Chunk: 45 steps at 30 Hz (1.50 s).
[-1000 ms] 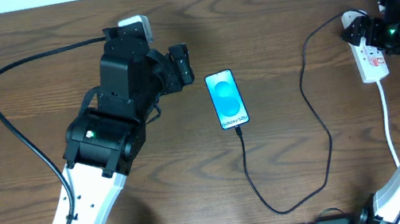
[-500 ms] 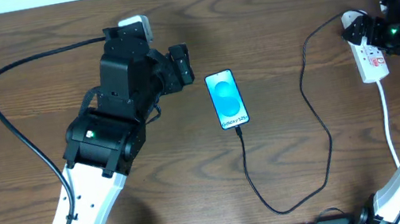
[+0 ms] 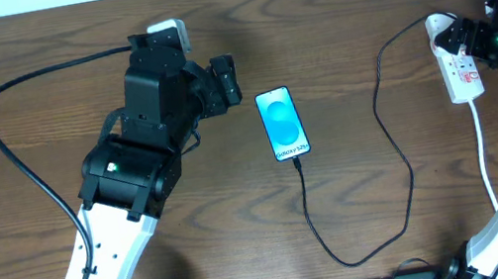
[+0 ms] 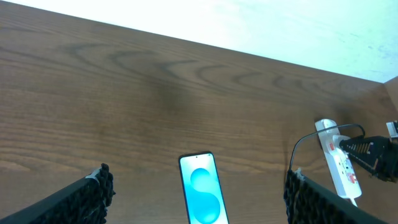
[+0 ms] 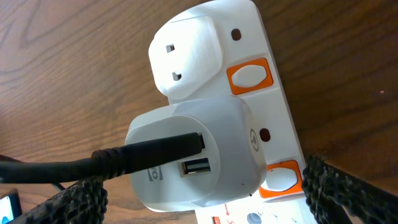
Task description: Plug charger to phone and switch on socket
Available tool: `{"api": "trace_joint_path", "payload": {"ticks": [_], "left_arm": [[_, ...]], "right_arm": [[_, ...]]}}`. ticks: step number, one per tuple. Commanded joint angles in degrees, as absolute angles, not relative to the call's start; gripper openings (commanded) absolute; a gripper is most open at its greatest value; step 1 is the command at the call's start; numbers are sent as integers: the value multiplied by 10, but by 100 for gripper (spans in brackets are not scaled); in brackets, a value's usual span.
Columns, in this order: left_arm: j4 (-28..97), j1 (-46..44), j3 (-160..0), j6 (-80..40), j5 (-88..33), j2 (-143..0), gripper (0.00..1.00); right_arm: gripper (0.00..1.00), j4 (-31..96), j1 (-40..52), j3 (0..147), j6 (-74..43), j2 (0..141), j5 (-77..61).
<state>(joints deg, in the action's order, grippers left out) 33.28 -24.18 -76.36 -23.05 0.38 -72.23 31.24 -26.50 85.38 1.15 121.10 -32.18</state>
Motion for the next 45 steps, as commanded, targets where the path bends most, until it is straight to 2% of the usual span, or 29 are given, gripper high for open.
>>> {"api": "trace_joint_path", "payload": {"ticks": [1, 26, 45], "left_arm": [[334, -240, -765, -223, 11, -719, 89], [334, -240, -765, -223, 11, -719, 89], [334, -240, -765, -223, 11, -719, 89]], "right_arm": [[99, 316, -250, 853, 13, 1217, -330], [99, 341, -200, 853, -13, 1217, -332], [99, 312, -217, 854, -16, 1217, -374]]}}
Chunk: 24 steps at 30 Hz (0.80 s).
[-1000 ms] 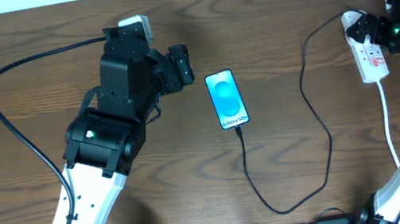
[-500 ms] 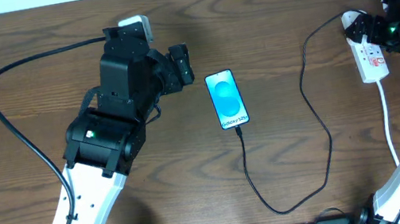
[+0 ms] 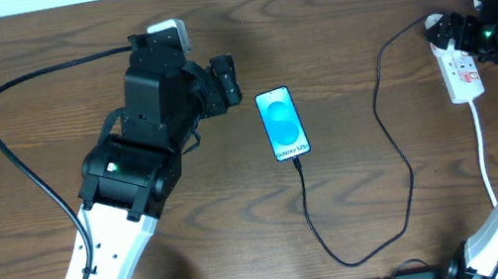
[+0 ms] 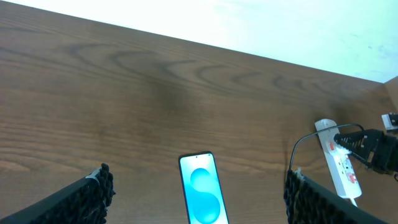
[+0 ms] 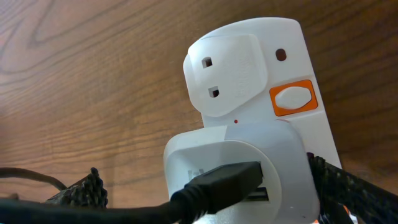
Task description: Plug charger to phone and switch on socket
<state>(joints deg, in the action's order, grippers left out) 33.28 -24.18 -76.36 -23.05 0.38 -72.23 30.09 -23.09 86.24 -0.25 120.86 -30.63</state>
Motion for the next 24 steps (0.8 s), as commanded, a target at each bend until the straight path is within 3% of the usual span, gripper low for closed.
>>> {"api": "trace_joint_path", "payload": {"ticks": [1, 24], "left_arm": [[334, -240, -765, -223, 11, -719, 89], [334, -240, -765, -223, 11, -719, 89]], "right_arm": [[99, 313, -217, 854, -16, 1217, -374], [99, 338, -233, 874, 10, 1217, -300]]}}
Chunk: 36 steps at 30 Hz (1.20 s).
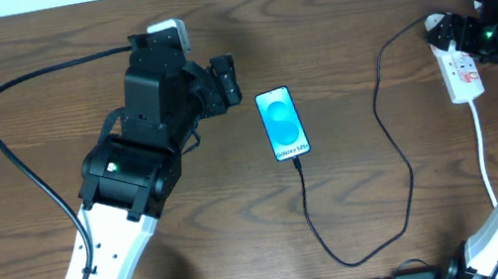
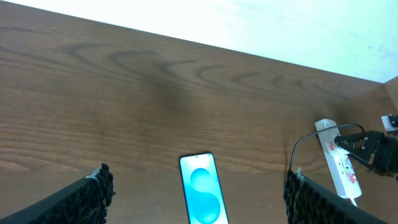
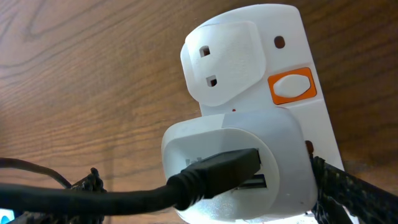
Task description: Plug charger to phone and switch on socket
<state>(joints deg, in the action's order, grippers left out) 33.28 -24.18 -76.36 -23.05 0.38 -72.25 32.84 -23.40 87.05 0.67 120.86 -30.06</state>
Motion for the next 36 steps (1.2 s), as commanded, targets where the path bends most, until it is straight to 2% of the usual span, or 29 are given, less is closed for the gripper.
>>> {"api": "trace_joint_path", "payload": {"ticks": [1, 18, 36], "left_arm": [[334, -240, -765, -223, 11, -719, 89], [334, -240, -765, -223, 11, -719, 89], [334, -240, -765, -223, 11, -719, 89]], "right_arm": [[99, 339, -233, 874, 10, 1217, -291], [99, 356, -232, 874, 18, 1217, -273], [99, 362, -212, 871, 7, 1218, -316]]}}
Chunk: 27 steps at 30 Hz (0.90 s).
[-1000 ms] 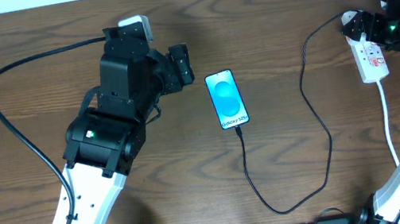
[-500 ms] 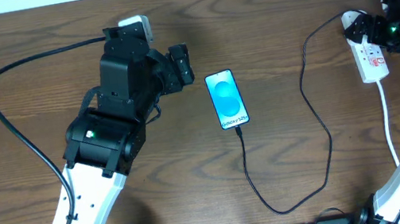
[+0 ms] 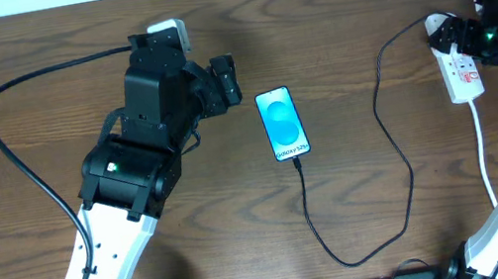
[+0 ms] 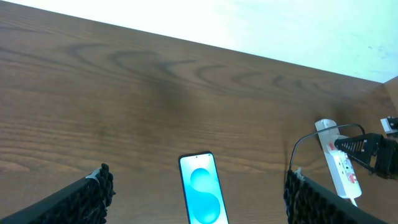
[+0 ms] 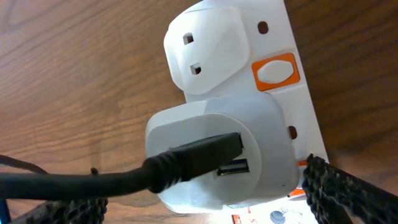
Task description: Plug charger to phone and switch on socket
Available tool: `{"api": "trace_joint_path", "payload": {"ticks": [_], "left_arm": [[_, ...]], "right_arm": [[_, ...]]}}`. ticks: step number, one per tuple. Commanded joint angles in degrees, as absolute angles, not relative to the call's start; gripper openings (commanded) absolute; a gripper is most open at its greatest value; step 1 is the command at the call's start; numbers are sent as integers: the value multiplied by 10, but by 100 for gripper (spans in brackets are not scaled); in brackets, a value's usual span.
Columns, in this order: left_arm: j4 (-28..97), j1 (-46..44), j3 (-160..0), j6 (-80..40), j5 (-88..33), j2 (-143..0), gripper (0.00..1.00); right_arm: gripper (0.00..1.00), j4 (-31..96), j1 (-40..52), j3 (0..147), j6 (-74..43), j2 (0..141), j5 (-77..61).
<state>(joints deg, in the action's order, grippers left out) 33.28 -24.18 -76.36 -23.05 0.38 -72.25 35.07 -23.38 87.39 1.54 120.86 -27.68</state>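
The phone [image 3: 283, 122] lies face up mid-table with its blue screen lit and the black charger cable [image 3: 388, 128] plugged into its lower end. The cable loops round to a white adapter [image 5: 217, 149] seated in the white power strip [image 3: 457, 61]. An orange switch [image 5: 277, 70] sits beside the empty upper socket. A second orange switch just shows by the right fingertip [image 5: 336, 193]. My right gripper [image 5: 202, 186] hangs open over the adapter, astride the strip. My left gripper [image 4: 199, 177] is open above the table, left of the phone [image 4: 202, 196].
The strip's white lead [image 3: 482, 153] runs down the right side to the near edge. A thick black cable [image 3: 20, 146] from the left arm arcs over the far left of the table. The far table edge meets a white wall [image 4: 280, 25].
My right gripper has shifted slightly along the strip toward the adapter, so the adapter fills more of the wrist view and the lower orange switch edges in. The left arm, phone and cable are unchanged.
My right gripper first hung open over the adapter with both orange switches in view. It then stood nearer the strip's far end, over the empty socket and upper switch. Now it is back over the adapter. The phone stayed plugged and lit, and the left arm never moved.
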Motion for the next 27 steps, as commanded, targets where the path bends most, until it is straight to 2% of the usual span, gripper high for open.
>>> {"api": "trace_joint_path", "payload": {"ticks": [1, 15, 27], "left_arm": [[334, -240, -765, -223, 11, -719, 89], [334, -240, -765, -223, 11, -719, 89], [334, -240, -765, -223, 11, -719, 89]], "right_arm": [[99, 362, -209, 867, 6, 1218, -316], [99, 314, -202, 794, -17, 1218, -343], [99, 315, -201, 790, -22, 1218, -347]]}}
